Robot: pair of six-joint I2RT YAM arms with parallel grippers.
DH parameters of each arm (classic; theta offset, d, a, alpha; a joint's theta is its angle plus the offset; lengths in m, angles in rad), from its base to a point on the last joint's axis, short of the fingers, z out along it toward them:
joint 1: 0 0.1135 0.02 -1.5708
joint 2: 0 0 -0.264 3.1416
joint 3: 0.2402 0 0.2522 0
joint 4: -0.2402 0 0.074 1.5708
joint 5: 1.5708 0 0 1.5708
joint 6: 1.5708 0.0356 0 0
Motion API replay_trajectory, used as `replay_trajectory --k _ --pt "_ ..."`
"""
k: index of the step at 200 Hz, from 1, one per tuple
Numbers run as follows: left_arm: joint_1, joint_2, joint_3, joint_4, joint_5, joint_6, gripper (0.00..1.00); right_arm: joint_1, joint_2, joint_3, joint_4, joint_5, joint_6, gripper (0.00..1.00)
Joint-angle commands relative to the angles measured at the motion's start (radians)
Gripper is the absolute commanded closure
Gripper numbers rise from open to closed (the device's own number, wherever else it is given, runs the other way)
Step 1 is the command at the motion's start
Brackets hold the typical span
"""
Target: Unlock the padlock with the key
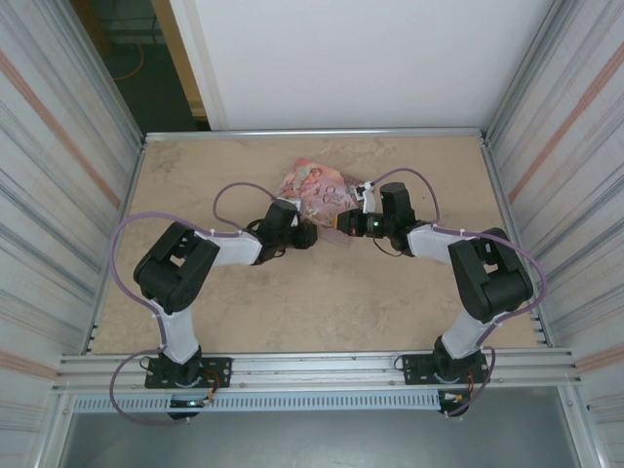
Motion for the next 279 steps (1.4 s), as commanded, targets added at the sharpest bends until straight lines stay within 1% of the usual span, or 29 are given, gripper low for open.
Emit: replay_trajectory --k 1,60,81,109,151,194,229,255,279 --pt "-0.001 -0.007 0.044 0.02 -0.006 0.017 0.58 0.012 0.015 0.021 -0.04 -0.01 -0.013 1.0" --pt "-0.004 0.013 0.064 0.043 0.042 0.026 0.64 0.013 0.012 0.022 -0.029 -0.022 -0.011 1.0" --pt "-0.007 0.023 0.067 0.048 0.049 0.023 0.64 0.013 0.007 0.021 -0.027 -0.023 -0.01 1.0" --pt "-0.007 0.036 0.074 0.044 0.039 0.017 0.59 0.012 0.002 0.021 -0.027 -0.024 -0.01 1.0" --pt "-0.007 0.056 0.082 0.059 0.034 0.008 0.6 0.012 0.0 0.019 -0.023 -0.025 -0.011 1.0" --pt "-0.008 0.079 0.096 0.072 0.04 0.012 0.67 0.009 -0.007 0.013 -0.004 -0.03 0.003 1.0" --pt "-0.009 0.069 0.09 0.086 0.036 0.023 0.74 -0.002 -0.056 0.0 -0.003 -0.03 0.006 1.0" --pt "-0.012 0.046 0.075 0.087 0.036 0.026 0.75 -0.025 -0.102 -0.038 -0.005 -0.041 0.001 1.0" --pt "-0.014 0.021 0.068 0.066 0.058 0.023 0.75 -0.034 -0.133 -0.066 -0.035 -0.043 -0.021 1.0"
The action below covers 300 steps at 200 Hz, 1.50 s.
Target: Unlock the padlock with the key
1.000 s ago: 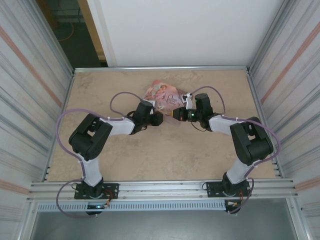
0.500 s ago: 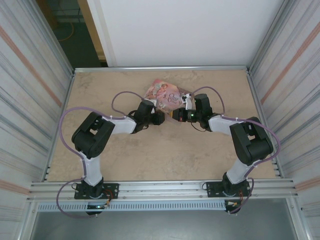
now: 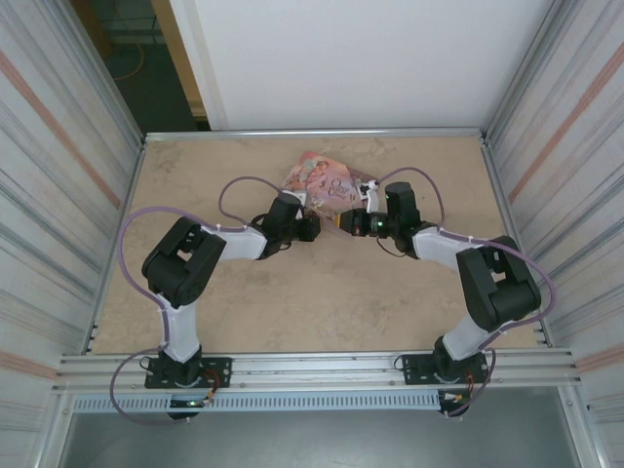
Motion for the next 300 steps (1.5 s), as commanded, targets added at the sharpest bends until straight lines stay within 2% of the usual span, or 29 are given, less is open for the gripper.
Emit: replay_trajectory --k 1,40,97,139,159,184,232,300 --pt "-0.015 -0.043 -0.003 0.007 0.023 0.02 0.75 -0.013 -0.052 -0.033 -0.023 -0.019 -0.021 1.0" --pt "-0.021 -0.061 -0.008 -0.026 0.01 0.018 0.63 -0.017 -0.066 -0.056 -0.039 -0.014 -0.031 1.0" --pt "-0.007 -0.079 -0.017 -0.027 0.008 0.032 0.53 -0.015 -0.031 0.036 -0.052 -0.032 -0.03 1.0" --pt "0.033 -0.141 -0.088 0.022 0.042 0.068 0.42 -0.01 0.056 0.155 -0.07 -0.028 -0.026 1.0" --pt "0.064 -0.156 -0.113 0.055 0.108 0.094 0.38 -0.001 0.112 0.214 -0.067 -0.019 -0.009 1.0" --pt "0.097 -0.165 -0.131 0.09 0.205 0.137 0.35 0.013 0.193 0.292 -0.05 -0.007 0.026 1.0" --pt "0.128 -0.133 -0.119 0.108 0.309 0.232 0.34 0.031 0.339 0.433 -0.048 0.002 0.071 1.0" --pt "0.13 -0.066 -0.096 0.134 0.29 0.25 0.34 0.043 0.434 0.479 -0.142 0.038 0.053 1.0"
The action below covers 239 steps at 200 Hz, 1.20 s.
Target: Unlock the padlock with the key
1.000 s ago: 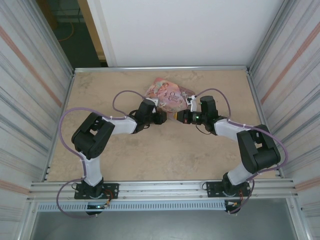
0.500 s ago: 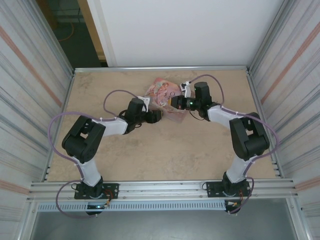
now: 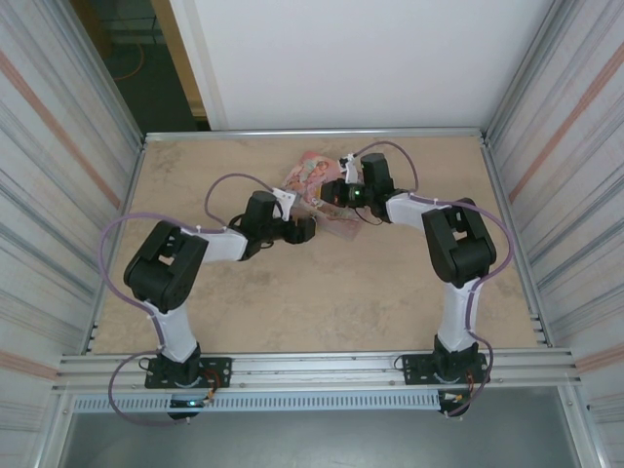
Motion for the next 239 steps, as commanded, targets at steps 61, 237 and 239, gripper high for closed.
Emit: replay_trajectory --k 61,237,239 --pt "0.009 -0.008 -0.012 0.055 -0.006 0.037 0.34 0.046 0.021 -0.062 -0.091 -0.022 -0.01 1.0" --pt "0.009 0.035 -0.018 0.128 0.014 0.033 0.35 0.077 -0.001 -0.125 -0.067 0.001 0.042 1.0" --pt "0.009 0.037 -0.016 0.13 0.014 0.033 0.35 0.077 0.0 -0.124 -0.067 0.001 0.042 1.0"
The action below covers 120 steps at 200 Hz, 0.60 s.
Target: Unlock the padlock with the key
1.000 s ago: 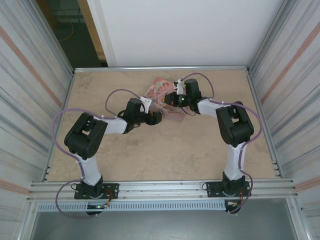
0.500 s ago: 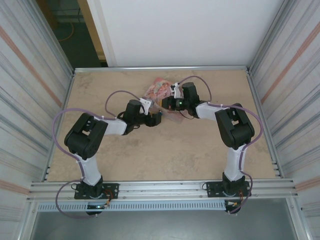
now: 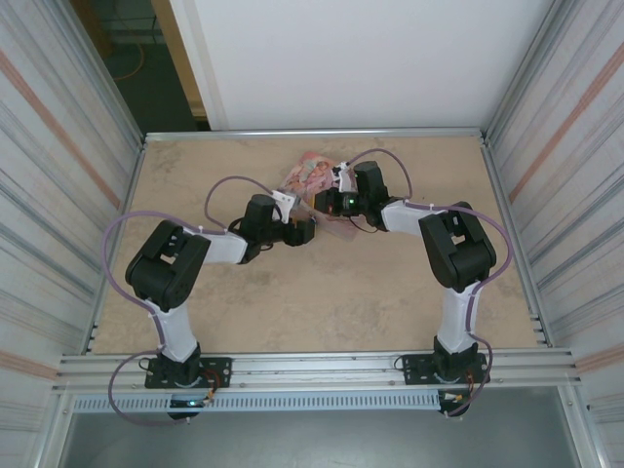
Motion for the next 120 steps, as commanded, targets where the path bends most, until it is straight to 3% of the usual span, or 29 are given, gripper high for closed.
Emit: replay_trajectory --k 1,120 --pt "0.009 0.03 0.018 0.053 0.015 0.02 0.36 0.022 0.034 -0.05 -0.121 -0.001 0.024 1.0" --pt "0.009 0.128 0.114 0.046 0.053 0.02 0.4 0.014 0.027 -0.042 -0.158 0.008 0.012 1.0"
